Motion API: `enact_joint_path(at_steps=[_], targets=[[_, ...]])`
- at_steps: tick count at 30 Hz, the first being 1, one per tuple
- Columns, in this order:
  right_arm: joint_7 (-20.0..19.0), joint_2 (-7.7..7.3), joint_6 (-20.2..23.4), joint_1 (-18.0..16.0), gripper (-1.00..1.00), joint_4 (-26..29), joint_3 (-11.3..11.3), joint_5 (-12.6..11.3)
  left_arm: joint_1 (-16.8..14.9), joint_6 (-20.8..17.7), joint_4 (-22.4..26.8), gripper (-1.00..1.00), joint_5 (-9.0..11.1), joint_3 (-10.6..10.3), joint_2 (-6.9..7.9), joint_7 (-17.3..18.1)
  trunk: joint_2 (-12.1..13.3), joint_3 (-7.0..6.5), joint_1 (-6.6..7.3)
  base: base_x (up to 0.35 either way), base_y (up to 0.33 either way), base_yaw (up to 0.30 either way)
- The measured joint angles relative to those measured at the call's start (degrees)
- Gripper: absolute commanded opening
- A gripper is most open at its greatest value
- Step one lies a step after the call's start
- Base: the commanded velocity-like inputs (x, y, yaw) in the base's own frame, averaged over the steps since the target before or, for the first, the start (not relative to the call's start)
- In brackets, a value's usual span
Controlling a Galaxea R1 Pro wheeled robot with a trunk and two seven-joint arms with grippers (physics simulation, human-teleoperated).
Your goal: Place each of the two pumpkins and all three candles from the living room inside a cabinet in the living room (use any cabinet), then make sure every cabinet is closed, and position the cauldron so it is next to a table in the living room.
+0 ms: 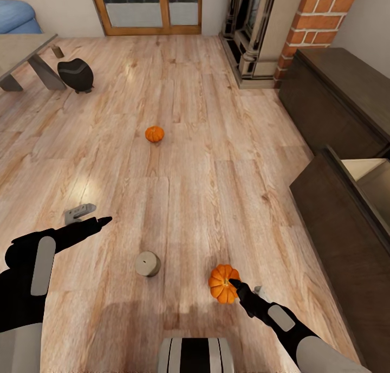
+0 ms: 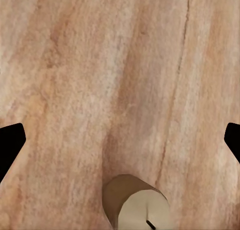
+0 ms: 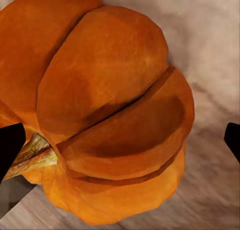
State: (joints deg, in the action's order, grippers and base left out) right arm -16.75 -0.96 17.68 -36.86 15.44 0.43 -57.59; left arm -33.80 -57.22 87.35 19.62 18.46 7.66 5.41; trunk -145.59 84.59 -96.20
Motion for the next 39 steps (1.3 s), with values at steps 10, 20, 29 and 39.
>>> enact_joint_path(at_steps=[10,20,29,39], targets=[[0.0,0.01,0.0,0.0,1.00,0.0,0.0,0.0,0.0,0.0,0.0,1.00,0.0,0.0,0.00,0.0,0.0,0.00,0.00,0.000,0.000,0.000],[-0.4,0.10,0.0,0.0,1.00,0.3,0.1,0.1,0.0,0.0,0.0,1.00,0.0,0.0,0.01,0.0,0.0,0.00,0.00,0.059,0.044,0.000],[-0.7,0.10,0.0,0.0,1.00,0.2,0.1,0.1,0.0,0.0,0.0,1.00,0.0,0.0,0.00,0.0,0.0,0.00,0.00,0.004,0.016,0.000],[-0.9,0.10,0.0,0.0,1.00,0.1,0.1,0.1,0.0,0.0,0.0,1.00,0.0,0.0,0.00,0.0,0.0,0.00,0.00,0.000,0.015,0.000]])
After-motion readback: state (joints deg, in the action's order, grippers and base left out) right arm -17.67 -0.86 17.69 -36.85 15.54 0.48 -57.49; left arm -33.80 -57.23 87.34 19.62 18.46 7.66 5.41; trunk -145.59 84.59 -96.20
